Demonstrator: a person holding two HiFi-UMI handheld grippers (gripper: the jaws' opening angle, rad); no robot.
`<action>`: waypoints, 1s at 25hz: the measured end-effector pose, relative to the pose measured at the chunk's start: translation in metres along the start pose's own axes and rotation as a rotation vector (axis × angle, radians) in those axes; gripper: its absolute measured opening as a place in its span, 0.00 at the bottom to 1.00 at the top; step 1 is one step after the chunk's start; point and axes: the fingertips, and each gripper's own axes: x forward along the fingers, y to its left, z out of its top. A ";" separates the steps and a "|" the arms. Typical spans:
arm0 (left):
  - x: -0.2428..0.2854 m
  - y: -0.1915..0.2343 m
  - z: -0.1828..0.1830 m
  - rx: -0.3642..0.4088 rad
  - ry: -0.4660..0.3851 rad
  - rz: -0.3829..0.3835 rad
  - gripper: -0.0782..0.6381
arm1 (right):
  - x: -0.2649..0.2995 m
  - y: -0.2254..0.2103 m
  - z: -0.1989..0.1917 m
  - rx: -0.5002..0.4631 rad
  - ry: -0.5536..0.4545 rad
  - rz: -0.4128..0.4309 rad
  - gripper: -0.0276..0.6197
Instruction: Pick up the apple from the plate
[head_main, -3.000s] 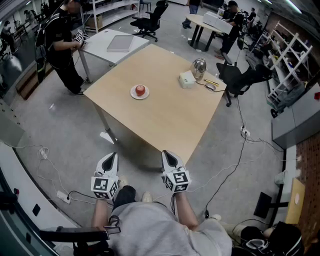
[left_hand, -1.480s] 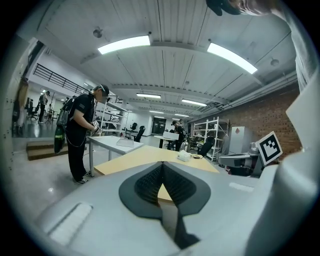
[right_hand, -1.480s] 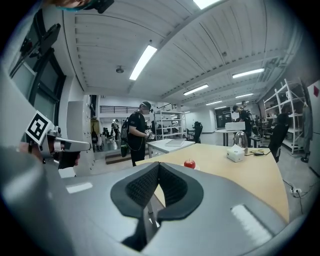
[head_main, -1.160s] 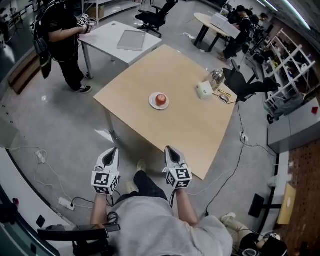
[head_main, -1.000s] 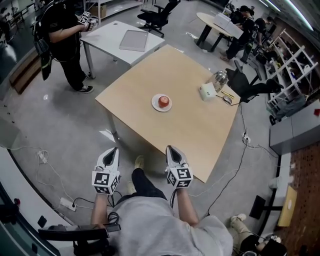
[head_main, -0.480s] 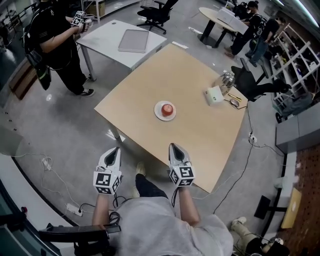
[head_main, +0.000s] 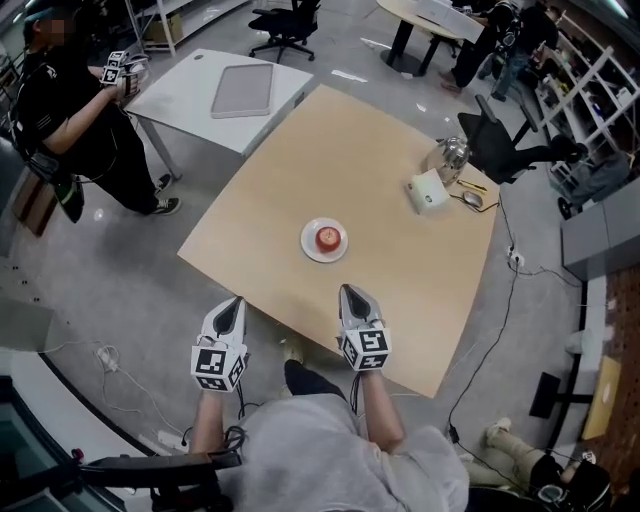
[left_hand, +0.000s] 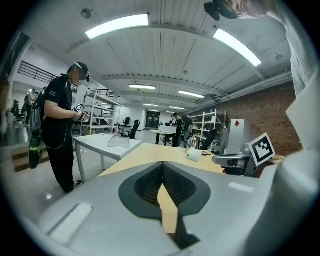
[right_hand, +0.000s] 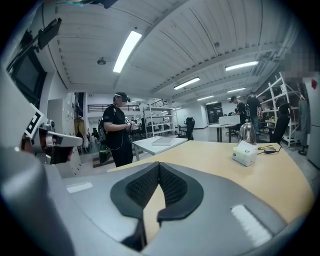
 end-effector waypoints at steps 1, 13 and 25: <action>0.007 0.002 0.001 0.001 0.006 -0.004 0.14 | 0.006 -0.004 -0.001 0.001 0.008 -0.002 0.05; 0.065 0.012 -0.006 -0.005 0.058 -0.027 0.14 | 0.063 -0.041 -0.023 -0.027 0.092 -0.013 0.06; 0.086 0.020 -0.014 0.000 0.104 -0.026 0.14 | 0.109 -0.053 -0.053 -0.036 0.197 0.022 0.20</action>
